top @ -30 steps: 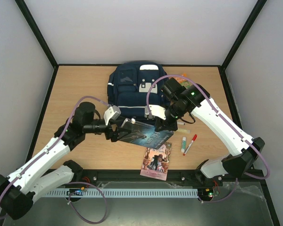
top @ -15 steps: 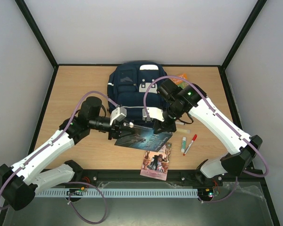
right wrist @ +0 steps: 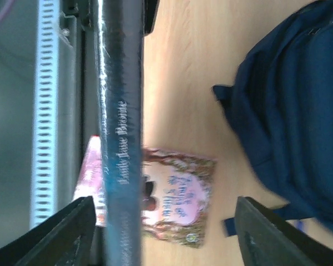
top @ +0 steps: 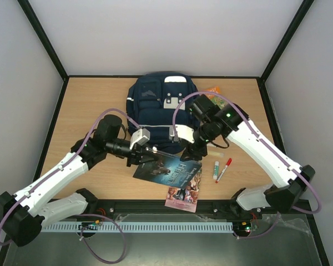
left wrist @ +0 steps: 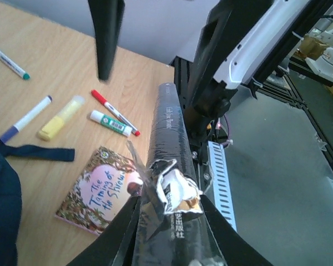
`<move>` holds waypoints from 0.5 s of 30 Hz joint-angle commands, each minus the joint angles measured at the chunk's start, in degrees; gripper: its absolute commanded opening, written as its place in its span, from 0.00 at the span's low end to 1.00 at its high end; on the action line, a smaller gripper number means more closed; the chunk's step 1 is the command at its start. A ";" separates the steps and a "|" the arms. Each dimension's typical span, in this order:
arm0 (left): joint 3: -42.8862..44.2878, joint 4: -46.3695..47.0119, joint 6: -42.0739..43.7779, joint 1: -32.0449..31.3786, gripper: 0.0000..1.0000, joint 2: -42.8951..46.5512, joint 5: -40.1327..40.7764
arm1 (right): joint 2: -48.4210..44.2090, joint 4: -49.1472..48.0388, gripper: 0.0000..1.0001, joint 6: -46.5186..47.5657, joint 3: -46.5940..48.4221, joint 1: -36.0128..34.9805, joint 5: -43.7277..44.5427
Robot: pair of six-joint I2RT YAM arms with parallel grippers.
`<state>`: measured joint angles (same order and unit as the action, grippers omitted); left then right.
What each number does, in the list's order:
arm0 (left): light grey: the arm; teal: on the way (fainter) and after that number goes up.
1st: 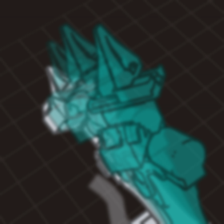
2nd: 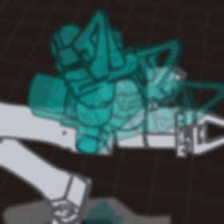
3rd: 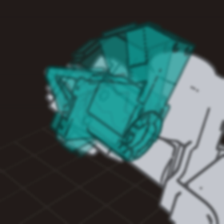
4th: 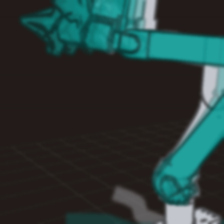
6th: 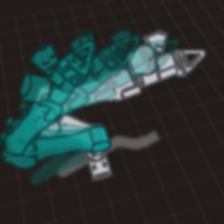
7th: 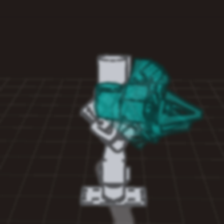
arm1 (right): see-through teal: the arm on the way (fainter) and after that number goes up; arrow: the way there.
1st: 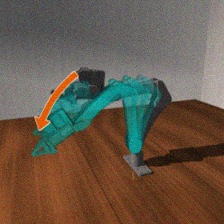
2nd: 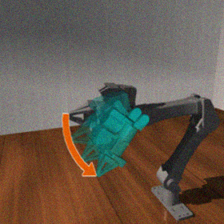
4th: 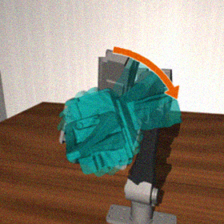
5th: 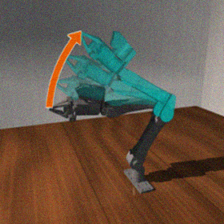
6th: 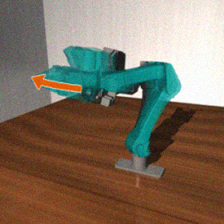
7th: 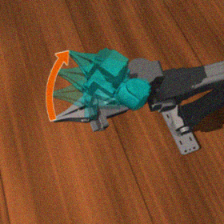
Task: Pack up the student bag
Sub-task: Pick up the book from the center of the board.
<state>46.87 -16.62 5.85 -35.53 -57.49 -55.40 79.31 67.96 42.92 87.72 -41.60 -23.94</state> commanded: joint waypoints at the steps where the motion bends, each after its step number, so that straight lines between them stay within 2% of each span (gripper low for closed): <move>1: 3.83 0.41 -0.43 -0.07 0.02 0.72 -2.41 | -6.64 -9.87 0.77 -4.32 -1.79 4.11 0.02; 5: 4.77 4.25 -6.22 3.18 0.02 0.85 5.60 | -6.29 -12.63 0.82 -10.59 1.78 11.83 -5.12; 8: 4.94 10.41 -14.24 8.80 0.02 1.43 12.33 | -7.55 -19.94 0.82 -19.89 -0.94 17.13 -6.56; 12: 3.73 20.05 -23.34 12.75 0.02 2.21 22.55 | -10.32 -34.01 0.82 -32.06 -5.38 21.01 10.30; 15: 6.23 22.76 -27.56 13.25 0.02 -0.20 31.37 | -9.97 -36.66 0.81 -37.30 -4.69 24.32 11.06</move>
<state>48.05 -7.42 -11.90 -22.65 -57.43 -34.61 70.46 41.56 18.17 83.22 -20.67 -19.31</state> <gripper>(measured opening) 0.208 0.815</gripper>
